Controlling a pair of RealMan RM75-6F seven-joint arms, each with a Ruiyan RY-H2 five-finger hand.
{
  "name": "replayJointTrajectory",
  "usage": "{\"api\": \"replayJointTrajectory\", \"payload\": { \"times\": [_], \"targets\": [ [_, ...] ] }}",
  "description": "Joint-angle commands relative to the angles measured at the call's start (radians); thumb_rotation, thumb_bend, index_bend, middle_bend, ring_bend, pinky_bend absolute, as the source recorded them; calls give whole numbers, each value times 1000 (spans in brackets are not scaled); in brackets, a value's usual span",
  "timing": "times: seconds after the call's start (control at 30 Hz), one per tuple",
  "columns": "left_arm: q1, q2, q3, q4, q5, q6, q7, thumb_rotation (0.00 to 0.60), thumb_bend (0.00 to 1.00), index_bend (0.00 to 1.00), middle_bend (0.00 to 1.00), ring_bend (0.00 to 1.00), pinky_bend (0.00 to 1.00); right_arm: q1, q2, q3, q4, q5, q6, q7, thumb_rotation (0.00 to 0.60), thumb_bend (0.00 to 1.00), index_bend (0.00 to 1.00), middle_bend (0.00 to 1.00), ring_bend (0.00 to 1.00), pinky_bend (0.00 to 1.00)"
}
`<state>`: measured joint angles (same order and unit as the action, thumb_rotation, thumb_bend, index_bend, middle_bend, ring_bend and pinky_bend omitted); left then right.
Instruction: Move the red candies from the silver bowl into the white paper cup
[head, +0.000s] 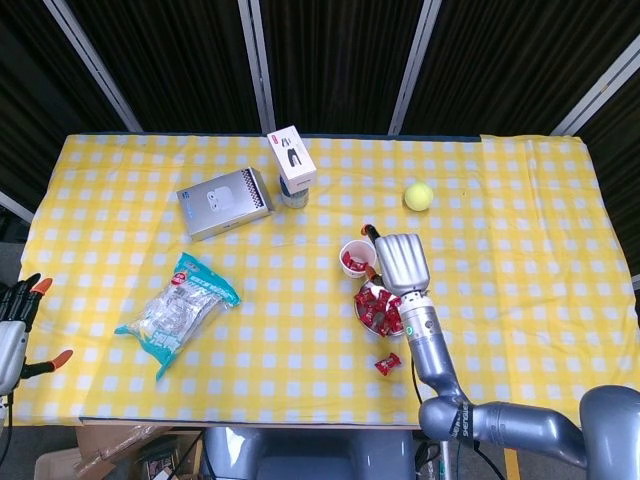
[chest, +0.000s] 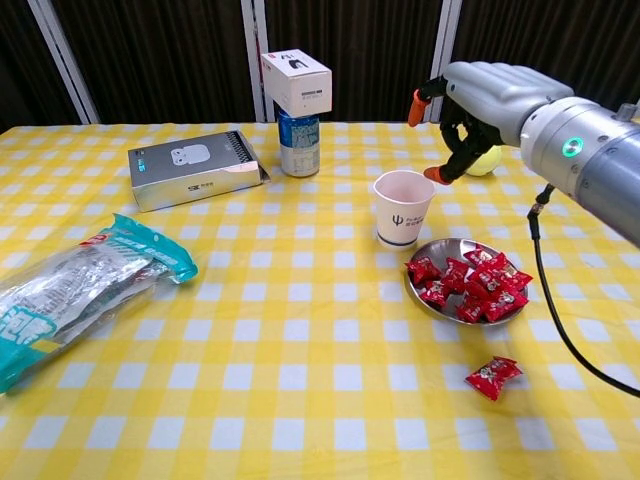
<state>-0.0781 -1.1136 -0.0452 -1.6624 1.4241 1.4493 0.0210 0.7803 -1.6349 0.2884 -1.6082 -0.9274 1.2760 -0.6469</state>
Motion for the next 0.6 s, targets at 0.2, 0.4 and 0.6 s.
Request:
{"api": "replayJointTrajectory", "payload": {
  "times": [0.2,0.4,0.6],
  "targets": [
    [2,1,2,2,11,6,-3,600,38,0,0,0,0,-142,203,-263,-252,-268,42,12,600,298,372,790,895,906],
    [1,-7,2,1,14,11,16,600,39,0,0,0,0,-226,240,-415,-239,-418,49,78,600,289,430,790,895,906],
    [2,-17,2,2,20,17,34,600,38,0,0,0,0,-280,206,-461,-165,-460,40,128,600,288,430,790,895,906]
  ]
}}
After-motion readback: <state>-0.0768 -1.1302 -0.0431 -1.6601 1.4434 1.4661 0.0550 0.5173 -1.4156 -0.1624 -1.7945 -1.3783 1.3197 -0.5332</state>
